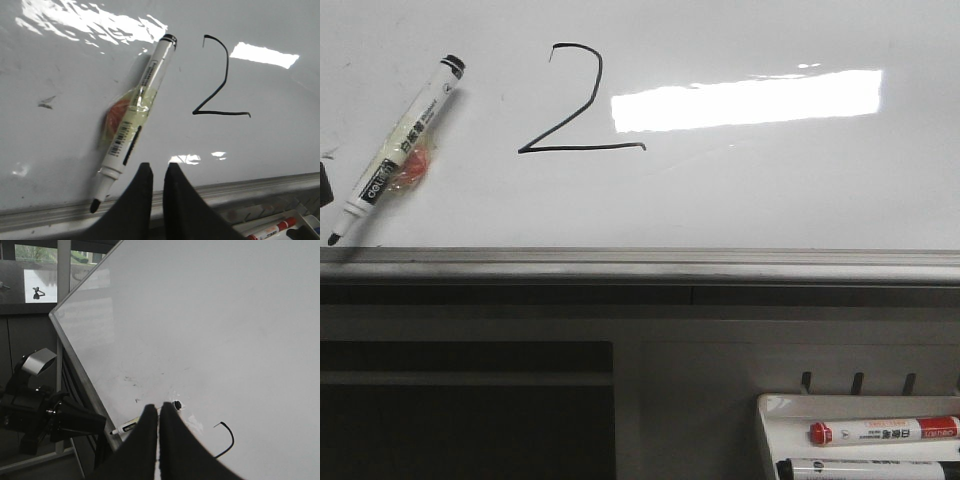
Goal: Write number 2 on whiteboard
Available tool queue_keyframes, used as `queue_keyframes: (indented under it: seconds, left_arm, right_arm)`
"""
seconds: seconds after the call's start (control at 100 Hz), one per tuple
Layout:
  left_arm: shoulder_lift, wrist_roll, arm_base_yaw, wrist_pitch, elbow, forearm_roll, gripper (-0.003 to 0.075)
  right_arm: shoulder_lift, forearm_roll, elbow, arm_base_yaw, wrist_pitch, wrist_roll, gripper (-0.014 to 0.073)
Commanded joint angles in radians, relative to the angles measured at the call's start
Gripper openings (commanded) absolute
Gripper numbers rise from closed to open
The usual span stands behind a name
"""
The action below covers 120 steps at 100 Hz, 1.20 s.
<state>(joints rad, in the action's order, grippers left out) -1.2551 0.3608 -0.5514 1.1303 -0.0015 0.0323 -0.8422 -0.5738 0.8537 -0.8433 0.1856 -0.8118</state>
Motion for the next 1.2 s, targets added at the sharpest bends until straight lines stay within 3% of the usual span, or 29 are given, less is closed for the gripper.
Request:
queue_keyframes:
  seconds: [0.0, 0.33, 0.53, 0.72, 0.89, 1.07, 1.19]
  left_arm:
    - [0.038, -0.006, 0.003, 0.246, 0.013, 0.019, -0.0020]
    - [0.063, -0.044, 0.003, 0.240, 0.011, 0.134, -0.0020]
    - [0.063, -0.059, 0.003, 0.226, 0.004, 0.086, -0.0020]
    - [0.063, -0.082, 0.003, -0.065, -0.133, 0.104, -0.0020]
    - [0.091, -0.096, 0.003, -0.336, -0.321, 0.265, -0.0020]
    - [0.287, -0.036, 0.003, -0.701, -0.431, 0.362, -0.0020]
    - [0.454, -0.036, 0.003, -0.760, -0.432, 0.360, -0.0020]
  right_arm:
    - [0.086, -0.001, -0.023, 0.002, -0.052, -0.007, -0.0060]
    - [0.491, -0.009, -0.387, 0.002, -0.052, 0.016, -0.0060]
    - [0.699, -0.009, -0.558, 0.002, -0.052, 0.016, -0.0060]
    - [0.787, -0.009, -0.608, 0.002, -0.051, 0.016, -0.0060]
    - [0.787, -0.009, -0.611, 0.002, -0.049, 0.016, -0.0060]
    - [0.787, -0.009, -0.611, 0.002, -0.049, 0.016, -0.0060]
    - [0.787, -0.009, -0.611, 0.002, -0.049, 0.016, -0.0060]
